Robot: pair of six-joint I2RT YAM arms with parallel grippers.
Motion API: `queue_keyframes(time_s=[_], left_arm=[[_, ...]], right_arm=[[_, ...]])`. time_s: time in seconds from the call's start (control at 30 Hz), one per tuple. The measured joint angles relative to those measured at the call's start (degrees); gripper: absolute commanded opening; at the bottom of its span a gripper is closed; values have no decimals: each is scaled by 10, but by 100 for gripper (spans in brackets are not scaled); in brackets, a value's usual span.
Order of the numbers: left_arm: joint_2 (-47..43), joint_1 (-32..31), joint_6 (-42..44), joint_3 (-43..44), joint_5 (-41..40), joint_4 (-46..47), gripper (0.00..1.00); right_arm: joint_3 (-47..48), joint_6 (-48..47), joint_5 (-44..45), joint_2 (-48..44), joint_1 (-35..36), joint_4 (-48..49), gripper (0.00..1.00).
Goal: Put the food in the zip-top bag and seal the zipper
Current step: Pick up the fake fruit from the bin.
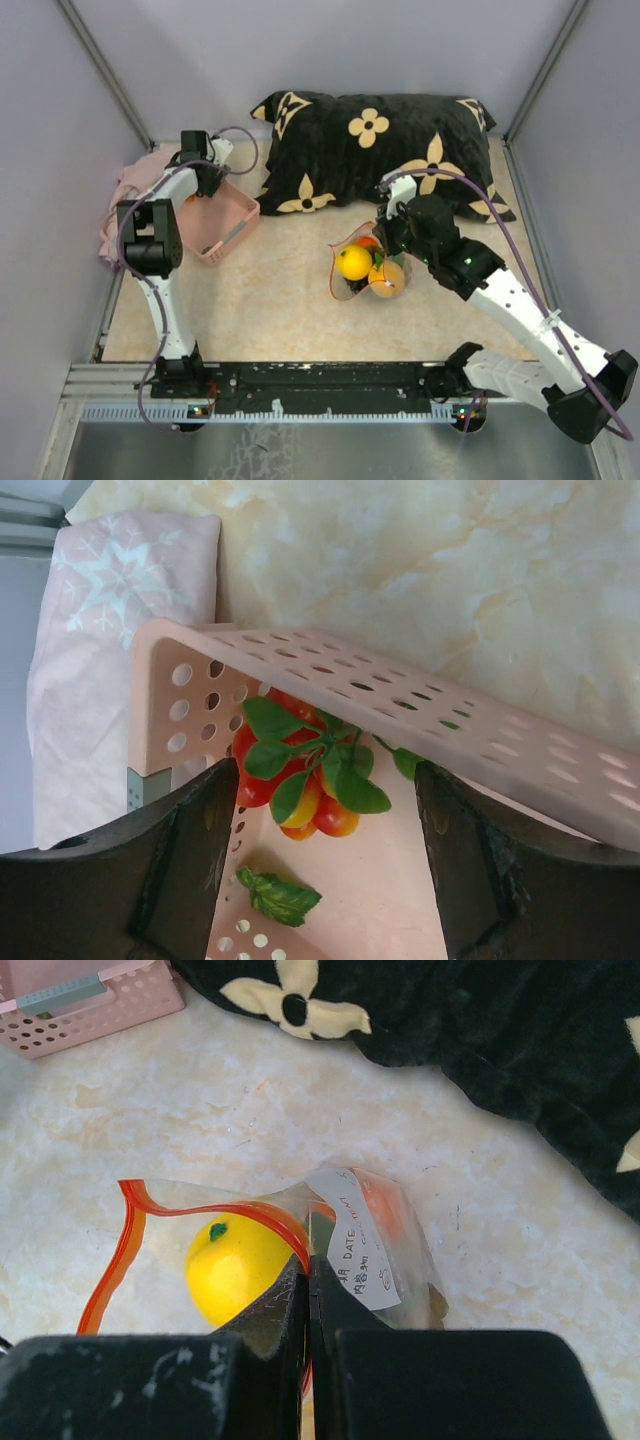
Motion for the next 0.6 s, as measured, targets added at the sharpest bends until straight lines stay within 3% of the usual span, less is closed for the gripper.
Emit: queue_keyframes(time_s=[0.2,0.4,0.6], left_arm=[[28,-2,24,28,-8,1,69],[40,-4,33,31,-14,-3,41],[40,-13,23,31,-7,-11,19]], right_arm=[[5,-3,-2,8,0,-3,0],[12,-5,-2,12,0,-8,0],[12,-5,-2,12,0,-7,0]])
